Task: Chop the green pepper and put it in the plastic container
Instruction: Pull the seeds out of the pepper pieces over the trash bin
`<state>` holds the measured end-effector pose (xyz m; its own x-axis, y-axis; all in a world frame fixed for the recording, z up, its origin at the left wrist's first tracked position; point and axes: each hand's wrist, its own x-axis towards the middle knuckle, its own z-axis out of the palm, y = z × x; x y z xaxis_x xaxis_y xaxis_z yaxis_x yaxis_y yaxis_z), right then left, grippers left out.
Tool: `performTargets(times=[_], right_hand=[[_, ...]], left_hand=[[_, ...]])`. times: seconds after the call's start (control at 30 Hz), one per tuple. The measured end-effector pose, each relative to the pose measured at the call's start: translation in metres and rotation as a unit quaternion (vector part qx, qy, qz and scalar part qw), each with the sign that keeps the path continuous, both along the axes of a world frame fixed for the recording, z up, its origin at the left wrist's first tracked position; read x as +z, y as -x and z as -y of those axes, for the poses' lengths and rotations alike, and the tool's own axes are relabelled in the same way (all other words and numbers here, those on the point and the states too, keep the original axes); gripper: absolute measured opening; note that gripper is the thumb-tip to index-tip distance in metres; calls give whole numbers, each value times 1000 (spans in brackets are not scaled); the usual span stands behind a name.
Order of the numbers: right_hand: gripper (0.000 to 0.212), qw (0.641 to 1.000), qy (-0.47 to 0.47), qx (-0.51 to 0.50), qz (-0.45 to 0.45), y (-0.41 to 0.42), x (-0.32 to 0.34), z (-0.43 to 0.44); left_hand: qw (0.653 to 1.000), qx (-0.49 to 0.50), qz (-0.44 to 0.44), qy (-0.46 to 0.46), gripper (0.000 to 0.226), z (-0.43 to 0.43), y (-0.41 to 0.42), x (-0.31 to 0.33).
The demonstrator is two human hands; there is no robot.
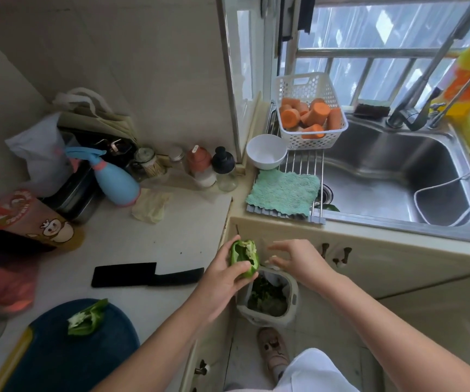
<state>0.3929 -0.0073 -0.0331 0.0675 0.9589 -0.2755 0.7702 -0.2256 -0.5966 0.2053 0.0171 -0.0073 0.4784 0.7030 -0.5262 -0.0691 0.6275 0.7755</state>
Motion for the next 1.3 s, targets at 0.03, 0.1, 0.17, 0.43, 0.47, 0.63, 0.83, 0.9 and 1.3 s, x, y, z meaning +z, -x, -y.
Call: performTargets(times=[0.03,0.1,0.17,0.43,0.47,0.63,0.83,0.9,1.3], right_hand=[[28,1000,-11,-7,-5,1,-1,0],[20,998,-48,-38,-25,3,5,-1],[15,992,-83,-75,-56,7,16,-1],[42,992,-37,-61,-103,35,44,-5],[42,995,-37,-59,-76,38,44,-5],[34,997,-57,-46,-21,43,48,-2],[18,992,-113,-64,4,48,55,4],[20,991,-107,-83,-16,46,57,4],[20,976,-43,-140,-158,34,63,7]], left_hand=[[1000,0,-14,-10,57,0,0,-1],[998,0,-46,-36,59,1,0,-2],[995,-1,-72,-64,60,2,-1,-1],[972,-37,-142,-182,62,4,-1,1],[971,-43,-142,-186,62,5,-2,2],[968,-54,-145,-198,63,9,-2,3],[970,-56,-98,-217,52,12,-7,11],[973,-56,-81,-210,43,14,-9,16],[975,-74,-79,-196,40,13,-2,18]])
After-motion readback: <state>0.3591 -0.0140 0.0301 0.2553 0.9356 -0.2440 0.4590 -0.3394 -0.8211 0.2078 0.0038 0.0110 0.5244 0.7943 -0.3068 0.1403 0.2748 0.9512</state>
